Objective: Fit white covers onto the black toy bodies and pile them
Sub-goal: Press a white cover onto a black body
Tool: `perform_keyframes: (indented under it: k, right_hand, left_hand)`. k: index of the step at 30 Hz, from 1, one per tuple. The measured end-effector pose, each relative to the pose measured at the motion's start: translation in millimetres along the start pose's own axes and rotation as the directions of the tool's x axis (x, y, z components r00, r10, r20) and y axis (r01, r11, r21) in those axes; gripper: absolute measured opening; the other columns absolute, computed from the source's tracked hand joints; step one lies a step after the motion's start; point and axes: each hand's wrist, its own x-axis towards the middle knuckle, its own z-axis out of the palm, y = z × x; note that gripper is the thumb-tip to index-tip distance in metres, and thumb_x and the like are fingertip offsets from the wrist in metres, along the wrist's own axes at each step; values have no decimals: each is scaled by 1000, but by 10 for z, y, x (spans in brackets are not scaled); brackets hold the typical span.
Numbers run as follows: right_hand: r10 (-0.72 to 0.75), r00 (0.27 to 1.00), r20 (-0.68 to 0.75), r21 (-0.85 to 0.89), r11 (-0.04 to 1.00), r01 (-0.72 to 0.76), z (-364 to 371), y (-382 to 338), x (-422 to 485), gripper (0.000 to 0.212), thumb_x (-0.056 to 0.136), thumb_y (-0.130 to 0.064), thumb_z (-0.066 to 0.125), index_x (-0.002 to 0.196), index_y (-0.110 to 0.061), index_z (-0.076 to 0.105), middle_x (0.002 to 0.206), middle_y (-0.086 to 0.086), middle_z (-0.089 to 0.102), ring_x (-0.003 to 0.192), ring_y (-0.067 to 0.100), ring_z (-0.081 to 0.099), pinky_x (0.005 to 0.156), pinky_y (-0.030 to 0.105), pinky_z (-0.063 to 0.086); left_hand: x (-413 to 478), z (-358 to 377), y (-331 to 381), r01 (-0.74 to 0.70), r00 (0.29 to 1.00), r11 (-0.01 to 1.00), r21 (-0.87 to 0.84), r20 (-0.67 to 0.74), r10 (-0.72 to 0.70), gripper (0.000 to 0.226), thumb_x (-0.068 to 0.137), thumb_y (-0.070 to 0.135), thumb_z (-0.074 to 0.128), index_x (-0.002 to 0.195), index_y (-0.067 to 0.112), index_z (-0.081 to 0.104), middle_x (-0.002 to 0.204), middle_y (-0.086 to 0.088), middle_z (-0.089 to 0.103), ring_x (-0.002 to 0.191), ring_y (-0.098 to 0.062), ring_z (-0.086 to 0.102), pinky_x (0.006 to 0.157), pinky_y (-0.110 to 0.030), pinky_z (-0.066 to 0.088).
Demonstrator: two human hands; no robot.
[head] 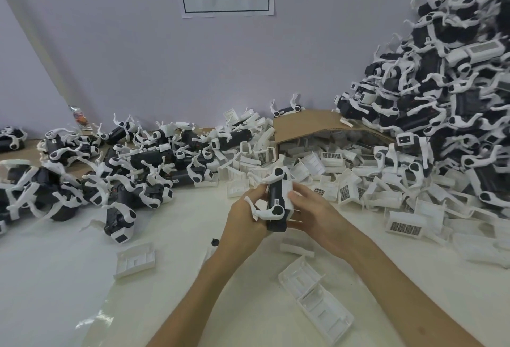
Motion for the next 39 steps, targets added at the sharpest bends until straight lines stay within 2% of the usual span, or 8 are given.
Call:
perform_keyframes:
  k: [5,12,14,18,25,30,33,39]
  right_hand:
    - [2,999,40,22,1000,-2,8,-5,-11,45,98,-35,54,140,-20,52,131,16,64,112,31,66,95,44,53]
    - [-3,999,39,82,997,-1,11,1,-5,38,104,-16,46,141,-20,51,130,16,66,112,31,66,90,42,55]
    - [8,1000,-6,64,998,-8,9,2,1,36,104,-20,49,140,-16,52,131,19,64,114,35,65,96,48,54]
    - [70,997,-37,-4,998,-70,27,-23,-15,47,95,-38,54,131,-8,59,126,19,64,108,31,67,97,44,51]
    - [62,994,90,166,983,-76,54,-37,-57,48,99,-44,44,135,-18,62,136,15,60,115,26,60,92,39,50]
    - [-9,999,33,281,960,-1,25,-77,-50,39,98,-37,48,122,-19,72,127,10,68,107,22,67,90,38,56]
    - [-49,994,-93,343,936,78,-25,-111,-23,35,94,-35,53,115,-20,76,127,11,68,110,25,67,98,41,51]
    - [-87,966,-243,359,917,173,-86,-110,6,40,89,-37,55,121,-17,70,120,9,71,107,23,69,86,35,55]
  left_hand:
    - [3,-2,12,-3,999,1000,7,-36,3,62,63,9,57,120,31,67,98,-11,67,72,-21,50,74,-62,57]
    - [20,-38,2,-70,995,994,85,-59,75,67,68,8,72,124,42,58,112,-2,54,72,-9,54,65,-19,51]
    - [-5,-44,29,-82,993,993,89,-78,89,70,62,30,64,132,35,58,112,1,50,80,-12,54,71,-16,48]
    - [-12,-54,15,-109,988,988,106,-94,119,59,69,22,57,128,25,62,116,0,49,98,-15,54,78,-15,46]
    - [11,-24,-118,-188,982,967,170,42,184,78,86,11,61,129,71,35,127,27,41,112,9,49,91,-15,47]
    - [45,13,-195,-108,994,943,315,32,103,63,92,47,51,151,47,28,130,14,39,110,3,51,86,-18,45]
    - [54,8,-237,-80,996,879,470,16,82,48,102,38,53,147,25,42,138,8,39,114,-14,55,93,-31,47]
    - [50,2,-223,-69,992,906,417,-66,106,29,100,21,57,128,28,58,132,11,44,107,-7,55,83,-18,42]
